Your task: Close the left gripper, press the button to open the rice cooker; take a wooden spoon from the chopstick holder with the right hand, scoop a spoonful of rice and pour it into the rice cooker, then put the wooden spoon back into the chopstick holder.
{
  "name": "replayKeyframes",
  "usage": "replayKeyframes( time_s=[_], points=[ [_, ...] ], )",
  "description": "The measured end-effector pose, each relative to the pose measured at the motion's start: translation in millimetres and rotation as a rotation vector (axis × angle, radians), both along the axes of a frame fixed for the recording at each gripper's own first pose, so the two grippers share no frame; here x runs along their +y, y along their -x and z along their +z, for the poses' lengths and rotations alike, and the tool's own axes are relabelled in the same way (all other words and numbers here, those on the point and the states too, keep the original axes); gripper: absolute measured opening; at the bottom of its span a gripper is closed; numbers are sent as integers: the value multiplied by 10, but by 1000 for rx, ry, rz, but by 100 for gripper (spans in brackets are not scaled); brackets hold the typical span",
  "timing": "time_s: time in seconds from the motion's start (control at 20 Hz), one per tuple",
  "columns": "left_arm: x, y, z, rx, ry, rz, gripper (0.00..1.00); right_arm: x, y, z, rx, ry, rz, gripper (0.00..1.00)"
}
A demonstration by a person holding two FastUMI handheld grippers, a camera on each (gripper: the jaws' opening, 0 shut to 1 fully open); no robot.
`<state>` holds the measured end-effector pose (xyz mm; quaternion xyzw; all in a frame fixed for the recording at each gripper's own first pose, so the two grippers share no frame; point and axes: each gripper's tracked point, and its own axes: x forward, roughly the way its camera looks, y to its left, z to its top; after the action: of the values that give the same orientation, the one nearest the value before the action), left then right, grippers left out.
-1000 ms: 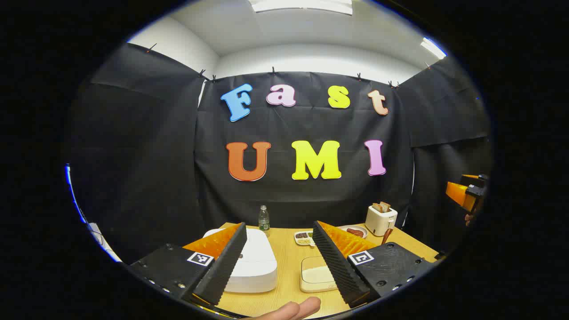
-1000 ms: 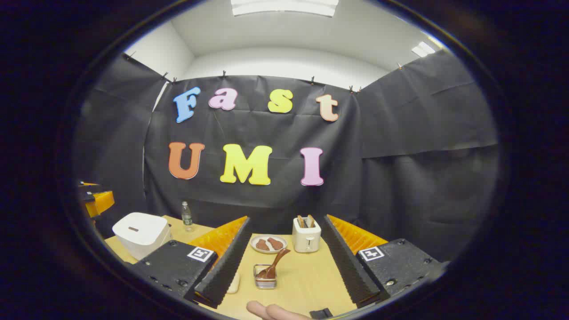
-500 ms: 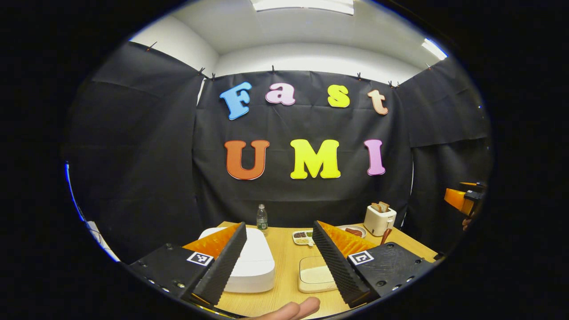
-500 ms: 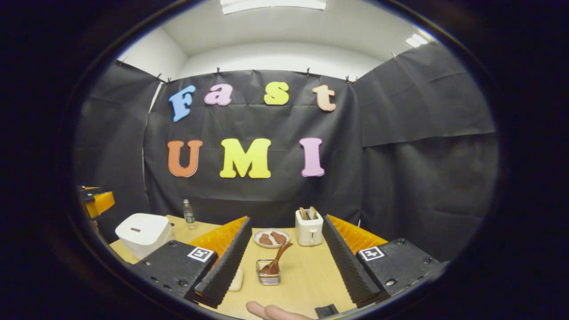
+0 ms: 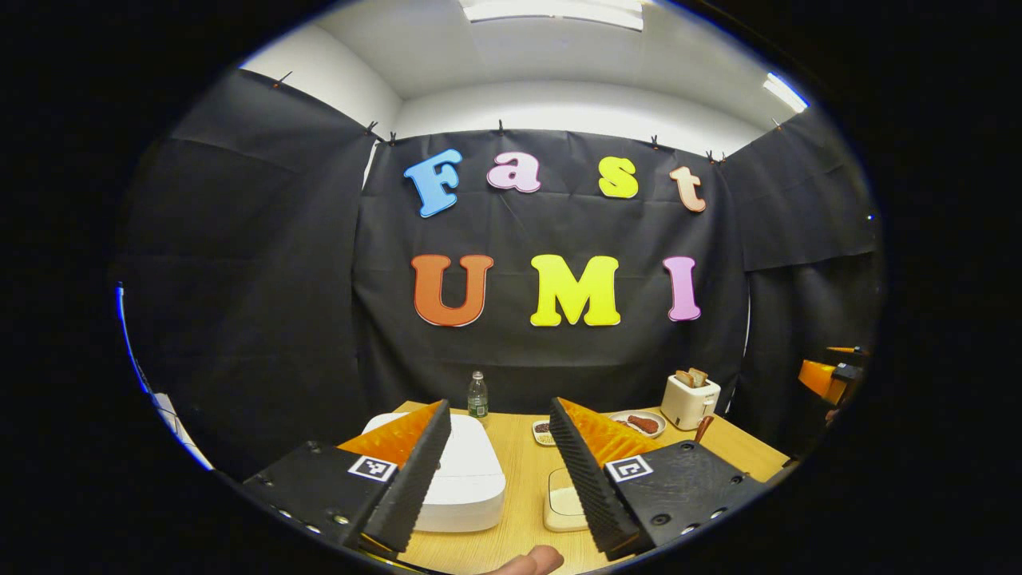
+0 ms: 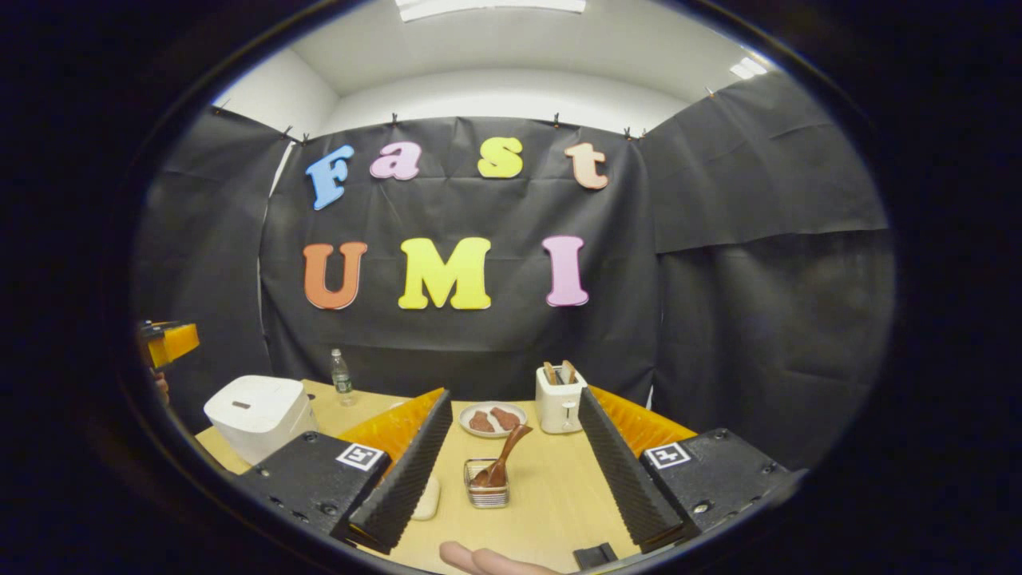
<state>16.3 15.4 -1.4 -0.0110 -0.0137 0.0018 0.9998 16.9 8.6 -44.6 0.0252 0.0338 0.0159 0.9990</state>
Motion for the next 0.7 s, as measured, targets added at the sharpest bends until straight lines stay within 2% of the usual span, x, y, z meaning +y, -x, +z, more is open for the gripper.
replayKeyframes(
  time_s=[0.05,0.1,0.15,0.2,0.3,0.4,0.45,0.5,0.65,0.7],
  points=[
    [1,-2,31,-14,-3,-6,76,9,-6,-17,1,1,2,100],
    [9,-5,56,-23,-5,-14,57,19,-8,-27,1,0,6,100],
    [6,-17,55,-24,0,-20,65,42,-10,-32,1,-2,12,100],
    [11,-24,33,-17,2,-24,59,71,-21,-49,3,-7,22,100],
    [27,-50,16,-12,-19,-31,59,101,-51,-93,12,-11,29,100],
    [6,-117,-8,-6,-43,-59,12,111,-75,-143,16,-19,36,100],
    [56,-136,-65,14,-53,-48,15,127,-89,-168,17,-21,38,100],
    [136,-206,-149,38,-67,-33,11,123,-107,-187,17,-21,38,100],
    [318,-334,-296,87,-74,17,13,125,-155,-298,16,-35,49,100],
    [395,-382,-356,104,-75,30,0,133,-172,-329,10,-46,56,100]
  ],
)
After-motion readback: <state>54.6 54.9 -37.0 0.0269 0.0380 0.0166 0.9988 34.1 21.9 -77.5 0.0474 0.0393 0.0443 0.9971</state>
